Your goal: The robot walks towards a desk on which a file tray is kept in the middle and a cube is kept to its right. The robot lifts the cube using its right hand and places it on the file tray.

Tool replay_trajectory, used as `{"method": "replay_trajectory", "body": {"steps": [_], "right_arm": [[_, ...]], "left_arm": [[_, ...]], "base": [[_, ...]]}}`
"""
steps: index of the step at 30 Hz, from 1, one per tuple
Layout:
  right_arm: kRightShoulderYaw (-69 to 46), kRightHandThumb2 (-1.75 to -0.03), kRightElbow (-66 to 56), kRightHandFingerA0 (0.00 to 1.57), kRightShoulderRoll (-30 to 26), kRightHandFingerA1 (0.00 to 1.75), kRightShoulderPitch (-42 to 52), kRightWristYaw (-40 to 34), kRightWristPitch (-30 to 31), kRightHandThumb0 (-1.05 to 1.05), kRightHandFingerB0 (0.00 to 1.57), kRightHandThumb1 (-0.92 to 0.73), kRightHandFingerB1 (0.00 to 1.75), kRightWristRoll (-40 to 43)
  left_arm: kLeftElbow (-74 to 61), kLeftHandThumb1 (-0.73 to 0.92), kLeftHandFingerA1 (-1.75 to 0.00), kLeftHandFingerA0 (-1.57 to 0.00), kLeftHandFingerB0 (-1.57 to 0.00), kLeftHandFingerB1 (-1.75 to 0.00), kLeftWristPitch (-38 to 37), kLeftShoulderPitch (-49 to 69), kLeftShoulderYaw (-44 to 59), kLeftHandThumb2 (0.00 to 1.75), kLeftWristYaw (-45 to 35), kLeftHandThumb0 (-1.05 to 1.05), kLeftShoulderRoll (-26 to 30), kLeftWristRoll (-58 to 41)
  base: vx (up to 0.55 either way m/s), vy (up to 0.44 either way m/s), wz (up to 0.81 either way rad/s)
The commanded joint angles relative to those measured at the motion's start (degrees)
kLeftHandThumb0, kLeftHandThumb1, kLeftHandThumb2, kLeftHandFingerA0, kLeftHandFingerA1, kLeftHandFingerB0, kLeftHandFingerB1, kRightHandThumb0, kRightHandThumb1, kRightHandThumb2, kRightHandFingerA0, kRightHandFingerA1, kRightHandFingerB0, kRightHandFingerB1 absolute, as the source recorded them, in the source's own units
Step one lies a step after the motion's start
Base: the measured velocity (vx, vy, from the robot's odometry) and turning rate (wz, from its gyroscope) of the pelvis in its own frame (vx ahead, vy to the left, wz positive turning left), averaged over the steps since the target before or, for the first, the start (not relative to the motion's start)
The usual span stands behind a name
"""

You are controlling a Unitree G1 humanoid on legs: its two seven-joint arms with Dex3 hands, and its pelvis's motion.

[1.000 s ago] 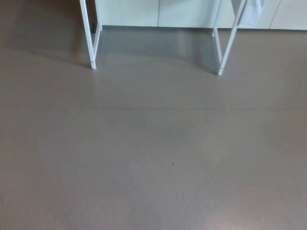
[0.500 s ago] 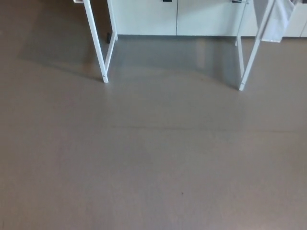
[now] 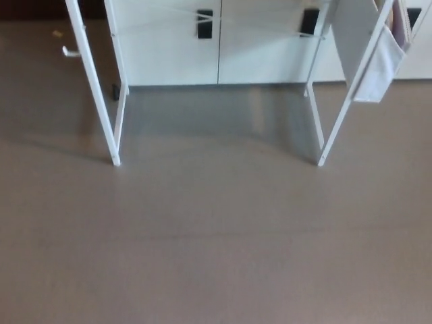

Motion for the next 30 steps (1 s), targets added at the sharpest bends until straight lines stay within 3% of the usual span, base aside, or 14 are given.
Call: {"method": "replay_trajectory", "body": {"steps": [1, 3, 4, 5, 7, 8, 12, 13, 15, 19, 20, 21, 22, 30], "right_arm": [[-0.4, -0.65, 0.0, 0.40, -1.0, 0.43, -0.2, -0.1, 0.1, -0.76, 0.22, -0.84, 0.29, 0.0], [-0.5, -0.65, 0.0, 0.40, -1.0, 0.43, -0.2, -0.1, 0.1, -0.76, 0.22, -0.84, 0.29, 0.0], [-0.5, -0.65, 0.0, 0.40, -0.9, 0.43, -0.3, -0.2, 0.1, -0.76, 0.22, -0.84, 0.29, 0.0], [-0.5, -0.65, 0.0, 0.40, -0.9, 0.43, -0.3, -0.2, 0.1, -0.76, 0.22, -0.84, 0.29, 0.0], [-0.5, -0.65, 0.0, 0.40, -0.9, 0.43, -0.3, -0.1, 0.1, -0.76, 0.22, -0.84, 0.29, 0.0], [-6.6, -0.88, -2.3, 0.34, 1.2, 0.53, 4.0, -2.7, -1.4, -0.67, 0.16, -0.54, 0.41, 6.0], [-0.2, -0.92, 0.3, 0.25, -2.4, 0.51, -0.4, 4.6, -4.5, -0.83, 0.07, -0.54, 0.29, -0.9], [-10.2, -0.63, -1.8, 0.55, 2.5, 0.50, 0.0, -1.6, 10.9, -0.67, 0.35, -0.77, 0.35, 8.7], [2.0, -0.63, -1.2, 0.35, -0.5, 0.48, 0.9, -7.0, 2.5, -0.77, 0.17, -0.77, 0.32, -5.9], [-1.9, -0.96, 2.2, 0.26, -0.5, 0.52, -0.8, 1.6, -3.2, -0.76, 0.11, -0.63, 0.41, 1.8], [-17.3, -0.96, -13.1, 0.58, 6.1, 0.75, 8.5, -11.1, 9.8, -0.46, 0.48, -0.51, 0.65, 13.3], [-17.9, -0.96, -13.9, 0.58, 6.3, 0.75, 8.6, -10.9, 10.3, -0.46, 0.48, -0.51, 0.65, 12.8], [-2.4, -0.61, 0.5, 0.34, 1.1, 0.43, -0.9, -1.3, 1.3, -0.82, 0.16, -0.66, 0.27, -1.1], [1.3, -0.61, 4.7, 0.34, 0.2, 0.43, -4.0, -0.7, -0.7, -0.82, 0.16, -0.66, 0.27, -2.0]], "left_arm": [[-0.6, 0.72, -0.57, 0.00, 0.00, -0.33, -0.6, 1.0, -0.6, 0.63, -0.2, -0.72, 0.6, 0.1], [-0.7, 0.72, -0.57, 0.00, 0.00, -0.33, -0.6, 1.1, -0.8, 0.63, -0.3, -0.72, 0.7, 0.1], [-0.2, 0.47, -0.60, 0.00, 0.00, -0.47, -0.6, 0.6, -0.8, 0.98, 0.0, -0.77, 0.7, 0.1], [-0.2, 0.70, -0.64, 0.00, 0.00, -0.39, -0.6, 0.6, -0.7, 0.63, -0.1, -0.74, 0.7, -0.1], [-0.2, 0.67, -0.58, 0.00, 0.00, -0.33, -0.5, 0.7, 0.1, 0.66, -0.5, -0.71, 0.6, -1.0], [-0.4, 0.63, -0.79, -0.14, -0.01, -0.65, 0.0, 0.6, 0.2, 1.21, -0.6, -1.05, 0.5, -1.2], [-0.4, 0.63, -0.79, -0.13, -0.02, -0.63, -0.3, 0.7, 0.1, 1.22, -0.7, -1.05, 0.5, -0.9], [-0.3, 0.63, -0.79, -0.13, -0.02, -0.63, -0.2, 0.6, 0.0, 1.22, -0.4, -1.05, 0.5, -0.8], [-0.4, 0.63, -0.76, -0.08, -0.06, -0.62, -0.1, 0.7, 0.3, 1.22, -0.8, -1.05, 0.5, -1.1], [-0.5, 0.61, -0.76, -0.06, -0.06, -0.62, 0.1, 0.4, 1.5, 1.22, -1.3, -1.05, 0.3, -2.2], [0.0, 0.62, -0.75, -0.04, -0.08, -0.61, 0.0, 0.0, 1.8, 1.21, -1.1, -1.05, 0.3, -2.2], [0.1, 0.62, -0.74, -0.02, -0.08, -0.60, 0.3, -0.1, 2.0, 1.22, -1.4, -1.05, 0.2, -2.4], [0.2, 0.61, -0.76, -0.04, -0.08, -0.62, 0.1, -0.1, 1.8, 1.22, -1.2, -1.05, 0.2, -2.2], [-0.3, 0.65, -0.72, -0.01, -0.09, -0.58, 0.2, 0.5, 1.7, 1.22, -1.2, -1.05, 0.2, -2.2]], "base": [[0.34, -0.004, 0.19], [0.44, -0.032, 0.19], [0.49, -0.106, 0.24], [0.56, -0.045, 0.54], [0.50, -0.094, 0.32], [0.48, -0.081, 0.36], [0.49, -0.069, 0.05], [0.43, -0.012, -0.12], [0.43, 0.051, -0.21], [0.49, 0.214, -0.19], [0.54, 0.321, 0.42], [0.53, 0.286, -0.96], [0.52, 0.286, -0.47], [0.42, 0.117, -0.03]]}}
